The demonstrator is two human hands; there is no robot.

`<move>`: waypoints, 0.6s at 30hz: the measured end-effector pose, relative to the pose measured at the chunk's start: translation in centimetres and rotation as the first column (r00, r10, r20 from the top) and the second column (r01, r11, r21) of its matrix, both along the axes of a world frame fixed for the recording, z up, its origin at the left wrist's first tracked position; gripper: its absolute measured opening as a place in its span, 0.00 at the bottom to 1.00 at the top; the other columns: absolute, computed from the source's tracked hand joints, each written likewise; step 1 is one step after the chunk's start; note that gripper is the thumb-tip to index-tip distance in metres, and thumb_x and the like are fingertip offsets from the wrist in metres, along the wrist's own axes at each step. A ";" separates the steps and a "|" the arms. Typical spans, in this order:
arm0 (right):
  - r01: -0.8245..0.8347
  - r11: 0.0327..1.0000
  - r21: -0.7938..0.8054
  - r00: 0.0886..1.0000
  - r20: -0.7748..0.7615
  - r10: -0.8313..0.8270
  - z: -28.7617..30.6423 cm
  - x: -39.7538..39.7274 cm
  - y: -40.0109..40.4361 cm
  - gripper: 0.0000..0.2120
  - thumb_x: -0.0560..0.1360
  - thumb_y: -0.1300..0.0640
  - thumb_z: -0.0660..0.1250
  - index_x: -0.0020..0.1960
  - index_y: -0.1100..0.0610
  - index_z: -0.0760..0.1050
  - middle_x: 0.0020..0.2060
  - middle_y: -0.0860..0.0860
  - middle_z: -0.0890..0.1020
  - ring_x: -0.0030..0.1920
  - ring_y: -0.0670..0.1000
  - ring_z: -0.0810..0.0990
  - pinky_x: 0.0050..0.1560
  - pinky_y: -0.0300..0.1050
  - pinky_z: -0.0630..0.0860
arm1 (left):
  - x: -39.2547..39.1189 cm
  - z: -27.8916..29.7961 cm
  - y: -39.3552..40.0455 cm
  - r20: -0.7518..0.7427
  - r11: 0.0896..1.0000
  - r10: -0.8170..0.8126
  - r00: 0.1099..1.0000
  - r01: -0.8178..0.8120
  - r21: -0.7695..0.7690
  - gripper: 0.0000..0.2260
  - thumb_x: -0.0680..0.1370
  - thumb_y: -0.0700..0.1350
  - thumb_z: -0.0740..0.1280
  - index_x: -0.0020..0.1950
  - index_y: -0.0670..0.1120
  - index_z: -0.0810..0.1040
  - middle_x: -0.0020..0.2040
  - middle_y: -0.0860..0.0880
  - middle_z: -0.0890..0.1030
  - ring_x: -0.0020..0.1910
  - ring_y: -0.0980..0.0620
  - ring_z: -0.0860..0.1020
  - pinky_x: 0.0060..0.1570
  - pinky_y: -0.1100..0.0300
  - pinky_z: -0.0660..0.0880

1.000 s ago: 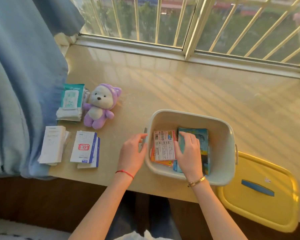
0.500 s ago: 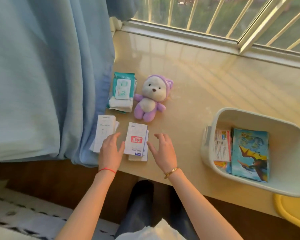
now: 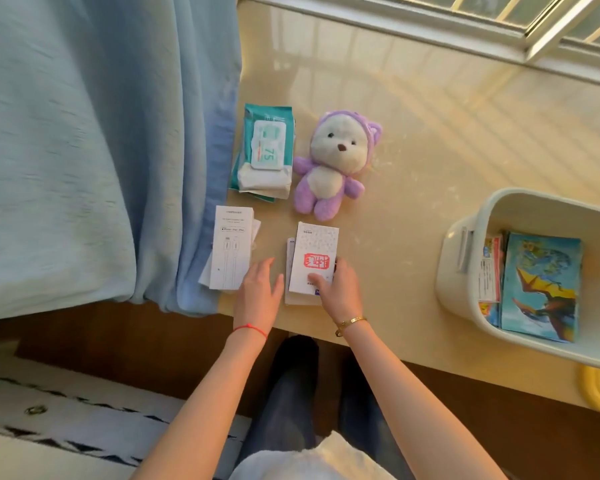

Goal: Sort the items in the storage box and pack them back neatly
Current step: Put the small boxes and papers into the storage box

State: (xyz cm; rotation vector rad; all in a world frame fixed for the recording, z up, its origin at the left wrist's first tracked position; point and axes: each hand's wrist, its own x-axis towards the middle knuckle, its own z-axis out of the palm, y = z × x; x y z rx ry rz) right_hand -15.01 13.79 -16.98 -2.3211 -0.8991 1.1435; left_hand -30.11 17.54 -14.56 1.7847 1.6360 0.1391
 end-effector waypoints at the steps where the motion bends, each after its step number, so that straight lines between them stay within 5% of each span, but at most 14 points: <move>1: 0.047 0.999 0.010 0.999 -0.005 -0.047 0.2 0.4 -0.3 0.21 0.70 0.52 0.72 0.60 0.56 0.70 0.54 0.51 0.78 0.54 0.51 0.78 0.51 0.49 0.77 | 0.5 -0.3 -0.1 -0.015 0.999 -0.007 1.000 0.007 -0.034 0.21 0.79 0.50 0.62 0.70 0.45 0.67 0.63 0.46 0.74 0.62 0.49 0.74 0.59 0.56 0.73; 5: 0.212 0.975 0.067 0.977 -0.046 -0.209 1.9 2.6 -1.8 0.23 0.69 0.55 0.74 0.59 0.53 0.67 0.54 0.50 0.79 0.51 0.48 0.80 0.48 0.48 0.81 | 2.9 -1.3 -0.5 -0.129 0.990 -0.014 0.992 -0.004 -0.138 0.30 0.74 0.57 0.67 0.70 0.43 0.64 0.63 0.45 0.72 0.60 0.47 0.74 0.53 0.54 0.76; 9: 0.274 0.951 0.141 0.961 -0.084 -0.264 4.7 5.0 -3.2 0.22 0.71 0.57 0.73 0.59 0.53 0.66 0.50 0.45 0.78 0.45 0.41 0.80 0.36 0.31 0.78 | 4.7 -1.8 -1.0 -0.184 0.988 0.011 0.983 -0.040 -0.152 0.26 0.71 0.54 0.72 0.63 0.44 0.68 0.59 0.45 0.71 0.54 0.47 0.75 0.48 0.54 0.77; 12: 0.306 0.931 0.200 0.951 -0.113 -0.288 6.4 7.0 -4.5 0.22 0.72 0.56 0.73 0.60 0.54 0.66 0.49 0.43 0.77 0.45 0.39 0.79 0.40 0.33 0.79 | 5.5 -2.0 -1.7 -0.122 0.987 0.084 0.989 -0.100 -0.127 0.23 0.71 0.46 0.74 0.61 0.43 0.69 0.61 0.45 0.71 0.58 0.46 0.74 0.54 0.55 0.74; 18: 0.347 0.896 0.279 0.937 -0.141 -0.319 9.4 12.3 -7.5 0.23 0.72 0.54 0.72 0.62 0.51 0.65 0.50 0.40 0.76 0.49 0.38 0.79 0.43 0.35 0.80 | 7.8 0.4 -3.1 0.114 0.966 0.236 0.965 -0.221 -0.132 0.19 0.74 0.39 0.70 0.59 0.49 0.65 0.58 0.46 0.79 0.53 0.50 0.80 0.44 0.60 0.79</move>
